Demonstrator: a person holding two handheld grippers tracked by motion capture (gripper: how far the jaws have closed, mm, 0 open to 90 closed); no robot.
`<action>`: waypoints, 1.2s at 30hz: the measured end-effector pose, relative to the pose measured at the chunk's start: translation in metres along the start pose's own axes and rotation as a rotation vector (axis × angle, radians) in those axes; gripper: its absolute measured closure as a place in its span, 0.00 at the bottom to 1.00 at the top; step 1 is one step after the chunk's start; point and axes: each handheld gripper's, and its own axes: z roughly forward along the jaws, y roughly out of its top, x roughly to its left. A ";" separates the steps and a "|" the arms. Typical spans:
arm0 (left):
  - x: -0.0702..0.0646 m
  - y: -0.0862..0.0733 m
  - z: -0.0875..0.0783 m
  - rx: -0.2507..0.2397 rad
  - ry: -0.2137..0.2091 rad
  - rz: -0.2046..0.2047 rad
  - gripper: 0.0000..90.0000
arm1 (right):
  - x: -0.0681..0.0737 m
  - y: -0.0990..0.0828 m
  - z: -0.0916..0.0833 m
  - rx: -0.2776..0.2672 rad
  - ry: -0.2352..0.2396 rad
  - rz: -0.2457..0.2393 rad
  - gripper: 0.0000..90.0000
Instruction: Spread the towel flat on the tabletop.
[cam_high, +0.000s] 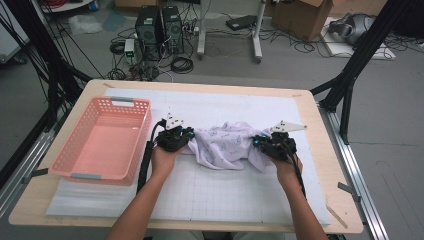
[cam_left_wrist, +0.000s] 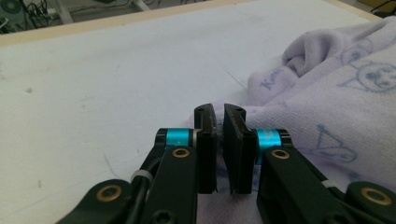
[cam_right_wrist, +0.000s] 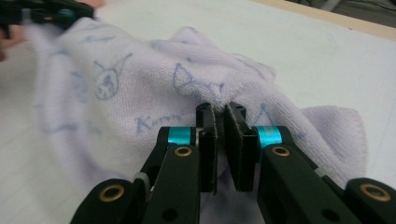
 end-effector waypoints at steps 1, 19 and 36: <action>0.000 -0.001 0.001 -0.001 -0.003 -0.004 0.82 | -0.002 0.000 0.004 0.011 -0.012 0.003 0.93; -0.020 -0.015 -0.055 -0.032 -0.119 0.085 0.44 | -0.011 -0.005 0.013 0.043 -0.115 -0.010 0.72; -0.044 -0.052 -0.045 0.125 -0.265 0.056 0.49 | 0.009 -0.042 -0.053 -0.050 -0.117 -0.094 0.64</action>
